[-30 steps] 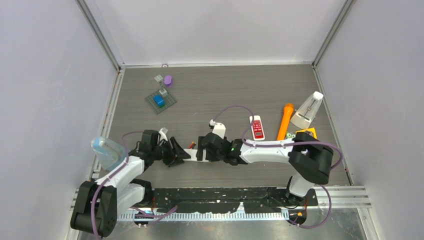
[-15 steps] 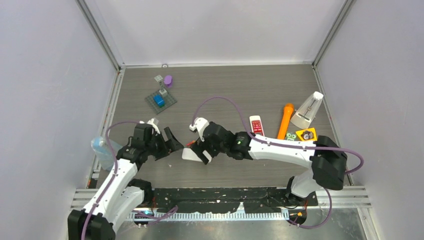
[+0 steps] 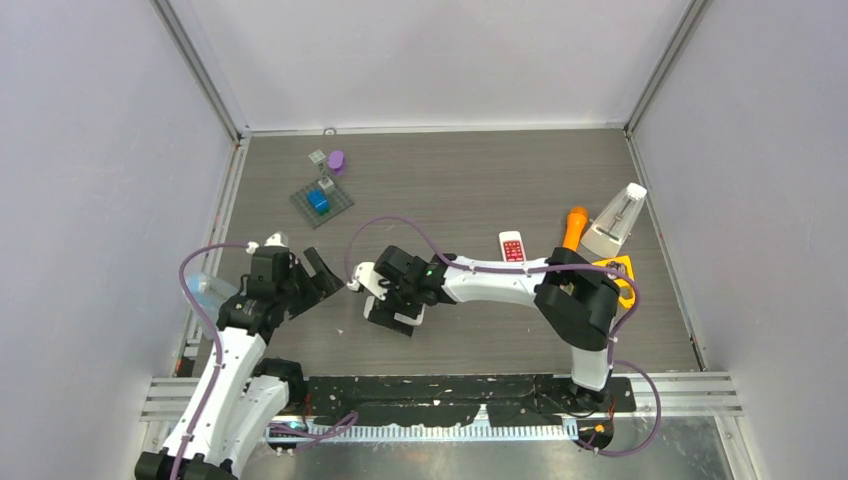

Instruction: Load the batteries into the remote control

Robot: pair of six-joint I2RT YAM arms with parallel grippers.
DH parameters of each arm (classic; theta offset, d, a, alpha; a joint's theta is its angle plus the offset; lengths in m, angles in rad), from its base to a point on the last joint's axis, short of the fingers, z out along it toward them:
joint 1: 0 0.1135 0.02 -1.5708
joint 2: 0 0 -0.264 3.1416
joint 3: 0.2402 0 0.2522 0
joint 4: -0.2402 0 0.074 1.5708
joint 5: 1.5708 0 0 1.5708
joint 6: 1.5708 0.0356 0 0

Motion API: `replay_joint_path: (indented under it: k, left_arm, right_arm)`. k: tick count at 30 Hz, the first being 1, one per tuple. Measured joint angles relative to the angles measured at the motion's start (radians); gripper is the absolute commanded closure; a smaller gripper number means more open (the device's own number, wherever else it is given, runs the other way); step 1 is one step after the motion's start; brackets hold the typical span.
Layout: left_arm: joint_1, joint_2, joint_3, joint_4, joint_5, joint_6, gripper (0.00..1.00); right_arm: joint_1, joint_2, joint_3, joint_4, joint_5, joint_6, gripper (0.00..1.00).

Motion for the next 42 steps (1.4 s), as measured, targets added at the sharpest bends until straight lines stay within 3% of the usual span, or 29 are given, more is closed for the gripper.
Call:
replay_joint_path:
  k: [8, 14, 21, 23, 28, 34, 38, 42]
  left_arm:
    - [0.048, 0.005, 0.022, -0.021, -0.014, 0.001, 0.16]
    - [0.071, 0.035, 0.036, -0.015, -0.011, 0.005, 0.16]
    - [0.09, 0.078, 0.036, 0.002, 0.016, 0.01, 0.13]
    - [0.093, 0.088, 0.037, 0.013, 0.029, 0.013, 0.1]
    - [0.093, 0.083, 0.037, 0.054, 0.073, 0.029, 0.06]
    - [0.093, 0.045, 0.045, 0.154, 0.193, 0.027, 0.05]
    - [0.093, 0.054, 0.048, 0.3, 0.315, -0.01, 0.04]
    - [0.093, 0.105, 0.048, 0.494, 0.414, -0.078, 0.04]
  right_arm:
    - [-0.034, 0.068, 0.065, -0.045, -0.068, -0.044, 0.32]
    - [-0.038, 0.09, 0.071, -0.058, -0.087, -0.056, 0.36]
    - [-0.038, 0.09, 0.071, -0.057, -0.083, -0.044, 0.62]
    - [-0.044, 0.09, 0.071, -0.052, -0.079, -0.021, 0.65]
    - [-0.094, 0.053, 0.05, -0.003, -0.143, 0.094, 0.68]
    - [-0.266, -0.13, 0.011, 0.154, -0.349, 0.327, 0.69]
    - [-0.36, -0.184, 0.01, 0.359, -0.494, 0.521, 0.69]
    - [-0.378, -0.175, 0.01, 0.505, -0.609, 0.662, 0.69]
